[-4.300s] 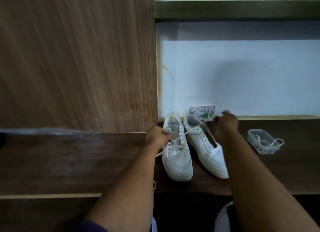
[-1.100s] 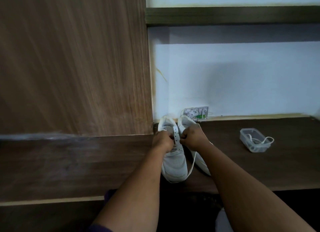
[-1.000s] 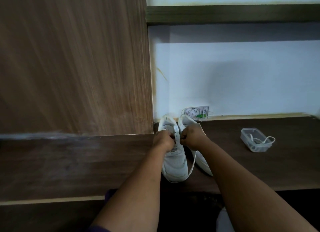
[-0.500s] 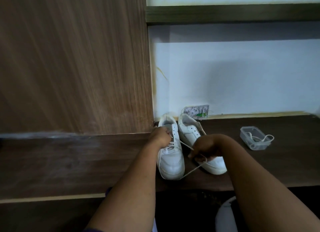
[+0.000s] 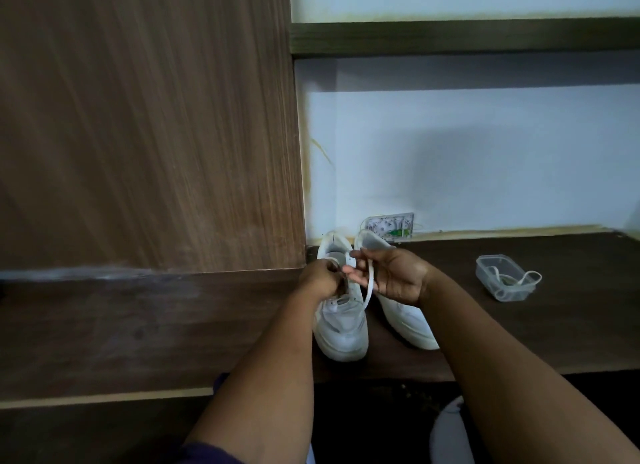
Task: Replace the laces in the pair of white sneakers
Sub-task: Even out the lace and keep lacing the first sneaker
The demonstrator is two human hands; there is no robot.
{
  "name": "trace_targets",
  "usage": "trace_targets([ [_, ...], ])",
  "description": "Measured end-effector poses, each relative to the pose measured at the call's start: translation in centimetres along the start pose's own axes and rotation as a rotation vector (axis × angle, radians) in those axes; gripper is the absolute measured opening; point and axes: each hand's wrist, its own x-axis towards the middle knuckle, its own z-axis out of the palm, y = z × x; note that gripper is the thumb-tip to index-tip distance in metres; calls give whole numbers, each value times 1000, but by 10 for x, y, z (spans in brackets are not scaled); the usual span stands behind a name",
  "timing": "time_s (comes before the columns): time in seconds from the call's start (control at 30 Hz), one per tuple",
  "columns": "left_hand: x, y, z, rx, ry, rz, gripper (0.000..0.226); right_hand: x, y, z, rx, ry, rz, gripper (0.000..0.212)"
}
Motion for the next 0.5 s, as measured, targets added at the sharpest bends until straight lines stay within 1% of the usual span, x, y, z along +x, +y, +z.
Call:
trace_targets([
  [0.03,10,-6,3,-30,-2,-3,14,2,4,-2,-103,49,-22,12],
  [0.07,14,-9,4,-42,-11,-10,15,4,11,-5,-263,85,-23,10],
  [0.1,23,-13,7,-43,-26,-20,16,7,19,-8,-446,100,0,15],
  [0.13,26,-14,8,-49,-36,-32,16,10,26,-11,-621,121,38,27],
  [0.2,6,2,3,-106,-41,-57,20,18,39,-13,-883,220,83,80],
  [0.23,0,7,2,-159,-35,-73,23,23,42,-13,-1027,279,68,100],
  [0.27,-7,12,1,-209,-34,-101,25,26,43,-12,-1182,320,39,110],
  [0.3,-11,16,-2,-249,-33,-115,24,30,44,-11,-1300,351,18,115],
  [0.33,-15,21,-7,-253,-18,-119,21,31,45,-10,-1353,368,9,117],
  [0.4,-18,27,-18,-158,76,-50,11,33,46,-8,-1343,379,3,118],
  [0.47,-16,28,-34,-56,195,27,8,34,46,-8,-1340,379,1,117],
  [0.5,-14,27,-42,-66,237,61,9,33,45,-7,-1343,371,8,118],
])
